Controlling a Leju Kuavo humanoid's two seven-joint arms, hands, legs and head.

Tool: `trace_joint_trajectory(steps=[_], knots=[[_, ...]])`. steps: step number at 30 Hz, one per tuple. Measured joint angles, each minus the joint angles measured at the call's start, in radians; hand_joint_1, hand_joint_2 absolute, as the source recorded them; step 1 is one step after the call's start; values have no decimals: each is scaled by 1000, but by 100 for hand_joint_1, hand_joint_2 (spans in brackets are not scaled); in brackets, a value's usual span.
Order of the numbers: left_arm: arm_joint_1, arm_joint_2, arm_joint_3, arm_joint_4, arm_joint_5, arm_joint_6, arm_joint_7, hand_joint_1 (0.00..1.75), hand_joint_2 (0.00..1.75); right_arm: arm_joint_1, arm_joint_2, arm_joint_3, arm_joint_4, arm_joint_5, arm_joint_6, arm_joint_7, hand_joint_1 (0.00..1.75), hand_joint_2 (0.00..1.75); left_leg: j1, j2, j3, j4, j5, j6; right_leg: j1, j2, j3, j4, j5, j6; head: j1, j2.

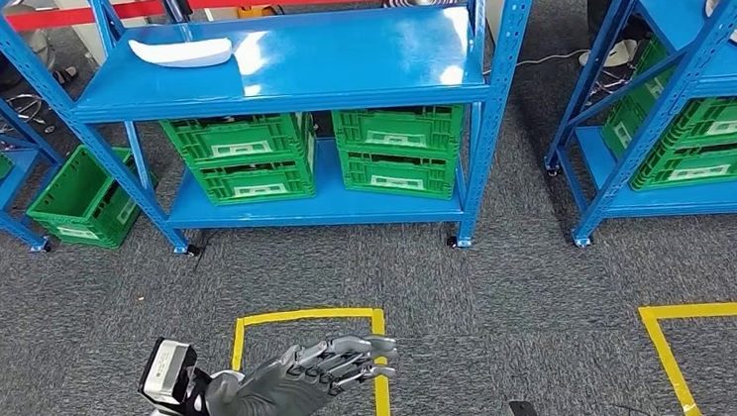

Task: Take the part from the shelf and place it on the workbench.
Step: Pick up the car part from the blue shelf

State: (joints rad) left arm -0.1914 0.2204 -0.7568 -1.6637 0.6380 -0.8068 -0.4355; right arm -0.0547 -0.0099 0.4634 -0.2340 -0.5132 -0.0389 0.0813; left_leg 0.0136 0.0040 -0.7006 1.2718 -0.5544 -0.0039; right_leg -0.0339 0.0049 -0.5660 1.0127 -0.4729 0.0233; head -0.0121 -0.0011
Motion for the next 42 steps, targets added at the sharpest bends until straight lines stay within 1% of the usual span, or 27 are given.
trace_joint_trajectory(steps=[2, 4, 6, 8, 10, 12, 13, 14, 15, 17, 18, 20, 22, 24, 25, 27, 28, 29, 30, 31, 32, 33, 35, 36, 38, 40, 42], knots=[[-1, 0, -2, -1, 1, 0, -1, 0, 0, -1, 1, 0, 0, -1, 0, 0, 0, 0, -1, -3, 67, -137, 67, 12, 1, 4, 3, 0, 0, 0, 0, 0], [-3, 1, -2, -3, 1, 0, -2, 0, 0, -4, 3, 0, 0, -1, 3, 0, 0, 0, -7, -6, 114, -238, 93, 23, 5, 7, -1, -1, 1, 3, 0, 0], [-5, 2, -3, -4, 1, -2, -3, 0, 0, -4, 3, 4, 0, 3, 12, 0, 0, 0, -13, -6, 119, -258, 89, 29, 8, 6, -5, -3, 4, 9, 0, 0], [-6, 4, -4, -6, 2, -5, -4, 0, 0, -4, 2, 11, 0, 9, 21, 0, 0, 0, -10, -7, 128, -273, 98, 37, 7, 3, -8, -1, 2, 17, 1, 0], [-10, 4, -5, -7, 2, -7, -4, 0, 0, -6, -1, 18, 0, 14, 23, 0, 0, 0, -6, -9, 138, -289, 109, 47, 9, -1, -37, 62, -32, 14, 3, 0], [-13, 4, -7, -7, 2, -8, -5, 0, 0, -5, -3, 23, 0, 18, 23, 0, 0, 0, -8, -15, 135, -291, 113, 52, 9, -1, -101, 196, -88, 5, 5, 0], [-13, 4, -8, -7, 2, -8, -5, 0, 0, -5, -4, 25, 0, 19, 23, 0, 0, 0, -9, -21, 134, -291, 113, 52, 9, -1, -127, 252, -106, 6, 5, 0], [-13, 4, -9, -6, 2, -8, -5, 0, 0, -4, -5, 28, 0, 20, 23, 0, 0, 0, -9, -27, 133, -290, 113, 52, 8, -1, -138, 277, -110, 10, 5, 0], [-13, 5, -11, -6, 2, -8, -5, 0, 0, -4, -6, 30, 0, 20, 23, 0, 0, 0, -9, -36, 133, -289, 114, 51, 8, -1, -128, 258, -96, 18, 5, 0], [-13, 5, -13, -6, 2, -8, -5, 0, 0, -5, -10, 32, 0, 20, 23, 0, 0, 0, -9, -54, 133, -284, 112, 48, 3, 11, -62, 125, -45, 33, 6, 0], [-13, 5, -14, -6, 2, -8, -5, 0, 0, -5, -11, 32, 0, 20, 23, 0, 0, 0, -11, -64, 130, -279, 110, 44, 2, 19, -28, 59, -23, 35, 6, 0], [-13, 5, -15, -6, 2, -9, -5, 0, 0, -5, -12, 34, 0, 21, 23, 1, 0, 0, -14, -77, 122, -270, 109, 34, 4, 28, 4, -3, -7, 26, 6, 0], [-13, 6, -15, -6, 2, -9, -5, 0, 0, -6, -11, 37, 0, 22, 23, 1, 0, 0, -12, -88, 116, -268, 110, 25, 6, 15, 3, -2, -4, 14, 6, 0], [-13, 8, -14, -7, 1, -10, -5, 0, 0, -8, -11, 40, 0, 23, 22, 2, 0, 0, -9, -70, 102, -244, 93, 16, 2, 3, 5, -5, -1, 3, 3, 0], [-14, 8, -14, -7, 0, -9, -5, 0, 0, -9, -10, 42, 0, 24, 21, 2, 0, 0, -8, -52, 84, -206, 71, 10, 0, -3, 6, -6, -1, -3, 1, 0], [-15, 8, -14, -6, 0, -9, -5, 0, 0, -9, -11, 45, 0, 26, 20, 2, 0, 0, -4, -19, 26, -81, 13, 0, 4, -20, 6, -6, -2, -11, -3, 0], [-14, 8, -15, -6, -1, -9, -5, 0, 0, -8, -11, 47, 0, 27, 20, 2, 0, 0, -2, -12, -4, -20, -8, -4, 6, -29, 6, -5, -3, -13, -2, 0], [-14, 8, -15, -6, -1, -8, -5, 0, 0, -7, -11, 48, 0, 27, 20, 2, 0, 0, -1, -8, -22, 15, -14, -5, 8, -40, 7, -5, -4, -14, -3, 0], [-14, 9, -15, -6, -1, -7, -5, 0, 0, -7, -11, 49, 0, 28, 20, 2, 0, 0, -1, -5, -23, 14, -2, -4, 9, -50, 7, -5, -5, -15, -3, 0], [-14, 9, -15, -5, -1, -6, -5, 0, 0, -8, -10, 50, 0, 29, 20, 2, 0, 0, -1, 1, -4, -27, 25, 0, 11, -59, 8, -5, -6, -16, -3, 0], [-15, 9, -15, -5, -1, -6, -5, 0, 0, -10, -10, 51, 0, 29, 20, 2, 0, 0, -4, 16, 31, -94, 60, 7, 12, -68, 10, -6, -7, -16, -3, 0], [-17, 9, -15, -5, -1, -5, -5, 0, 0, -12, -8, 51, 0, 29, 20, 2, 0, 0, -10, 45, 67, -164, 83, 16, 15, -76, 12, -6, -8, -16, -2, 0], [-21, 8, -14, -6, -2, -4, -6, 0, 0, -14, -4, 54, 0, 29, 20, 2, 0, 0, -24, 84, 107, -251, 102, 32, 21, -95, 13, -6, -10, -12, -2, 0], [-23, 8, -14, -6, -2, -3, -6, 0, 0, -13, -3, 55, 0, 29, 20, 2, 0, 0, -30, 87, 109, -261, 99, 37, 23, -106, 13, -7, -11, -8, -2, 0], [-23, 8, -14, -7, -2, -2, -7, 0, 0, -14, -1, 57, -1, 29, 20, 2, 0, 0, -28, 59, 111, -273, 106, 43, 23, -124, 16, -8, -15, -1, -2, 0], [-26, 6, -14, -8, -2, -1, -6, 0, 0, -17, -2, 58, -2, 29, 19, 2, 0, 0, -20, 32, 122, -289, 120, 53, 22, -88, 1, 32, -40, 1, 0, 0], [-30, 2, -15, -8, -2, 0, -5, 0, 0, -16, -6, 59, -2, 29, 19, 3, 0, 0, -17, 2, 125, -296, 128, 58, 19, -33, -55, 150, -92, -6, 5, 0]])
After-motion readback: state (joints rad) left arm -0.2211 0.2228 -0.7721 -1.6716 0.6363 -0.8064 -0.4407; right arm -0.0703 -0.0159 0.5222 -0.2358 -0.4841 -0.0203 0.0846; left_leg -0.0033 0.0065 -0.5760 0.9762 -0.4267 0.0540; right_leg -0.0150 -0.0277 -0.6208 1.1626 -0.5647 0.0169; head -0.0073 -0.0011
